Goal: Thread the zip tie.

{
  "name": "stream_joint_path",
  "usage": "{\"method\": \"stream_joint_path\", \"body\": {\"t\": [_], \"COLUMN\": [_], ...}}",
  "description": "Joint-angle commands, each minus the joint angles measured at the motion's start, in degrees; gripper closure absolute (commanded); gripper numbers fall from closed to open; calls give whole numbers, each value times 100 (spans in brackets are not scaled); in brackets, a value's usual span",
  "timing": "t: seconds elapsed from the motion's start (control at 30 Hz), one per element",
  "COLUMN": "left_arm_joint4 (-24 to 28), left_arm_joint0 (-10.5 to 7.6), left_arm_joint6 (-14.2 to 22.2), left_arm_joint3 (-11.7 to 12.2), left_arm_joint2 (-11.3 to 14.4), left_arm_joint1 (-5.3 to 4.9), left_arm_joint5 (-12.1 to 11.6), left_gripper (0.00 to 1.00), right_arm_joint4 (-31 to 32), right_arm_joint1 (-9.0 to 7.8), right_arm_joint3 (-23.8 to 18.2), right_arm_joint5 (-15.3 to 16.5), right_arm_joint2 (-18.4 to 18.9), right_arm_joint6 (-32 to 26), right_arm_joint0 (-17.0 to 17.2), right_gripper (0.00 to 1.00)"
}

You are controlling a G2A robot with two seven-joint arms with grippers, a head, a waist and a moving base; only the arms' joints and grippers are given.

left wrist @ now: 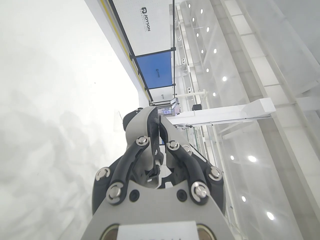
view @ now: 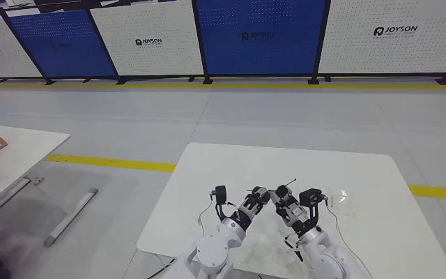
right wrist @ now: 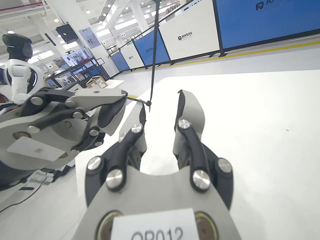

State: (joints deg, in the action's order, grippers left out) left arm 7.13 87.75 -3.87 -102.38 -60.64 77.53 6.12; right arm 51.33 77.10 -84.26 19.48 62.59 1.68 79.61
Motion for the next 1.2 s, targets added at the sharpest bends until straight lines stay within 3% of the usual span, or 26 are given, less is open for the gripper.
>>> {"method": "stream_joint_path", "body": {"t": [0.0, 0.13, 0.5, 1.17], "left_arm_joint4": [-7, -21, 34, 282], "left_arm_joint0": [-4, -7, -75, -112], "left_arm_joint6": [1, 0, -33, -92], "left_arm_joint3": [3, 1, 79, 106], "left_arm_joint2": [9, 17, 33, -11], "left_arm_joint1": [0, 0, 10, 29], "left_arm_joint5": [0, -2, 16, -160], "left_gripper": [100, 100, 100, 100], "right_arm_joint4": [-5, -28, -3, -46], "right_arm_joint1": [-1, 2, 2, 22], "right_arm_joint3": [8, 51, 128, 410], "right_arm_joint5": [0, 0, 0, -18], "right_arm_joint2": [-4, -18, -58, -137], "right_arm_joint6": [-8, -33, -57, -94], "right_arm_joint0": [-8, -38, -88, -178], "right_gripper": [84, 100, 100, 100]}}
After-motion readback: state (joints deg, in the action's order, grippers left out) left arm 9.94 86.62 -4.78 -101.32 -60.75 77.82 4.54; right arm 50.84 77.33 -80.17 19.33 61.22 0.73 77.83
